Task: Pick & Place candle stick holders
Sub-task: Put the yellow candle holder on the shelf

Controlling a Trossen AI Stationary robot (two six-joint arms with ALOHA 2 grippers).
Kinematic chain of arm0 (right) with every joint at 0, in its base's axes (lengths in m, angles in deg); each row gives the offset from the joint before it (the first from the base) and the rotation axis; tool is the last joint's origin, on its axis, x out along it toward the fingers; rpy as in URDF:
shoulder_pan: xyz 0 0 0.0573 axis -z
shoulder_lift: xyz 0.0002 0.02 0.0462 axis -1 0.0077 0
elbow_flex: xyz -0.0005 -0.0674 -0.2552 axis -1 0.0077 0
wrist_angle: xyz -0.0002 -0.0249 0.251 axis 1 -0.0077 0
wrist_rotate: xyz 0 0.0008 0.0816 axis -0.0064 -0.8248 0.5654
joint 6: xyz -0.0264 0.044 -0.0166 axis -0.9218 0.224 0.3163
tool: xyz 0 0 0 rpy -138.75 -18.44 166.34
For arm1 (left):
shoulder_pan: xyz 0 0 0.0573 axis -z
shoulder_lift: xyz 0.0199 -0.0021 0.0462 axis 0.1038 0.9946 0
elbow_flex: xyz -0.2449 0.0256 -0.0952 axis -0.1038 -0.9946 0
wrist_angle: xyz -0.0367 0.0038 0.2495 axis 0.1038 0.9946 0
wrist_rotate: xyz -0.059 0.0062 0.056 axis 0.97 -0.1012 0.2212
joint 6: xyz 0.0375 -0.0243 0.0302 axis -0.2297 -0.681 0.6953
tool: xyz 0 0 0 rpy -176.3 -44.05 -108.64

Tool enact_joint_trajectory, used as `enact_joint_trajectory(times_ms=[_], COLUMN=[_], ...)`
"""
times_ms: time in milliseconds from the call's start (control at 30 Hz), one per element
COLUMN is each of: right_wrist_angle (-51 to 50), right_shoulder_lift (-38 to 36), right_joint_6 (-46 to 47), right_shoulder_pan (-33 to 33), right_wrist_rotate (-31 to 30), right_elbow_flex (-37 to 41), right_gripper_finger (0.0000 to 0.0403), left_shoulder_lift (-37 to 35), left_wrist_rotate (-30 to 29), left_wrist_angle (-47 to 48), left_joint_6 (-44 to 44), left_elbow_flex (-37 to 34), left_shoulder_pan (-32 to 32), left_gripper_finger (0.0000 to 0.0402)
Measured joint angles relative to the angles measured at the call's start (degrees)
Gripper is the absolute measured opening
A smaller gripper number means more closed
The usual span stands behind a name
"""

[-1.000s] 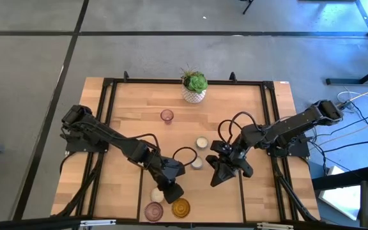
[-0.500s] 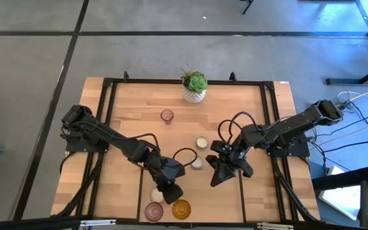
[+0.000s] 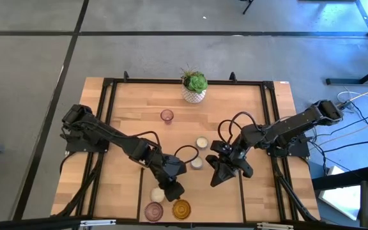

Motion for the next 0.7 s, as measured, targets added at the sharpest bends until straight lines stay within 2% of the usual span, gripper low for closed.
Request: enact_joint_trajectory(times_ms=[700], right_wrist_angle=[-0.5], right_shoulder_lift=[0.0], right_joint_6=[0.0], right_shoulder_pan=[0.1], right_wrist_rotate=[0.1], right_elbow_flex=[0.0], right_gripper_finger=[0.0003], left_shoulder_lift=[0.0], left_wrist_rotate=[1.1], left_wrist_angle=[-1.9], left_joint_6=[-0.9], left_elbow_flex=[0.0], left_shoulder_pan=[0.2], left_gripper_finger=[0.0002])
